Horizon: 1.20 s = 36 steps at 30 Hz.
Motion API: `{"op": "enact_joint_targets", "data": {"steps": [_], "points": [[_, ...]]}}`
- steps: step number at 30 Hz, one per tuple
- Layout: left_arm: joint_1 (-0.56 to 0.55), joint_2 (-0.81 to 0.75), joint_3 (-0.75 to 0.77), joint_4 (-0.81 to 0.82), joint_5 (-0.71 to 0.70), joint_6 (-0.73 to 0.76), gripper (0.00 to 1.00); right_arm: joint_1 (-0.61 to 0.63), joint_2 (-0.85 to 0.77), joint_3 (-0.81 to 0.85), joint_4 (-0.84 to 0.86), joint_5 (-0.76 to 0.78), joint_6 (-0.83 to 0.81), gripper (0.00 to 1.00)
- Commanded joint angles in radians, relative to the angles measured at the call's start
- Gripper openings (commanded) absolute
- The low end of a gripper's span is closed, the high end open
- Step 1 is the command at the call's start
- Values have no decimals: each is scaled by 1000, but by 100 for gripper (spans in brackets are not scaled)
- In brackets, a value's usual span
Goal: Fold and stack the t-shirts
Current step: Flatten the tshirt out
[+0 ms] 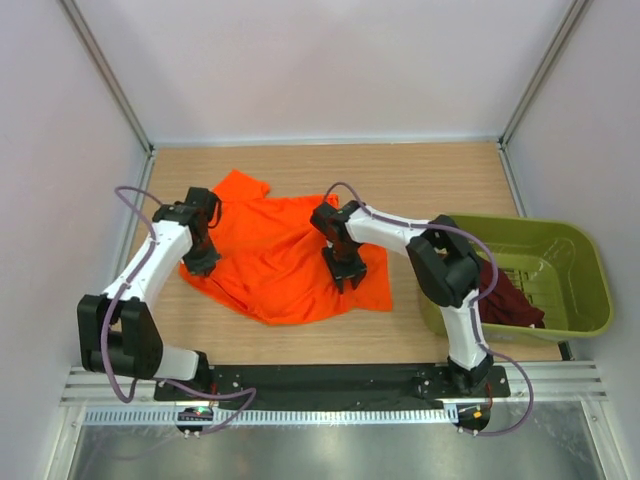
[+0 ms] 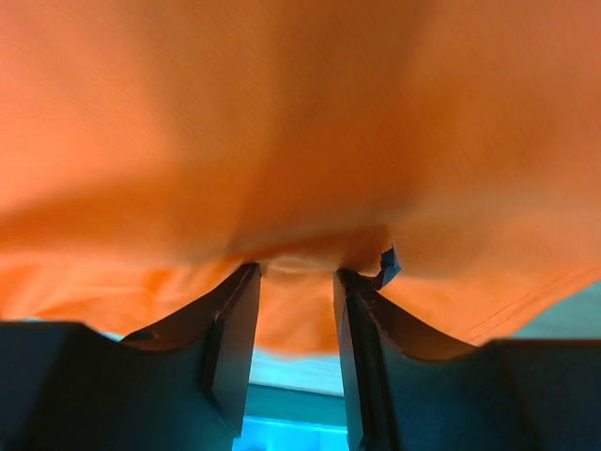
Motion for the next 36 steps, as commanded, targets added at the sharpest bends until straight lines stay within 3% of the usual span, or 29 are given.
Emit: {"op": "enact_joint_targets", "data": {"steps": [1,5,7,12,15,17,20,24,29,36], "points": [[103,-40,34,-14,-23,-1,0,37,101,182,56,-13,16,44],[175,-47,80,-20,-64,54,0,59,177,406,-38,-26,-14,48],[178,-44,97,-25,-101,73,0,56,156,412,-78,5,-28,51],[258,-37,108,5,-100,114,0,25,-68,188,-89,100,-40,61],[258,-3,127,5,-66,131,0,28,-172,36,-82,74,-37,60],[258,6,128,20,-16,130,0,32,-217,-37,-48,50,-16,58],[257,14,123,38,37,127,0,34,-272,-179,-2,49,33,39],[258,31,132,32,54,134,0,33,-291,-241,27,83,90,34],[258,34,131,29,58,139,0,33,-277,-282,82,83,121,44],[258,40,137,24,62,145,0,34,-251,-310,110,79,119,45]]}}
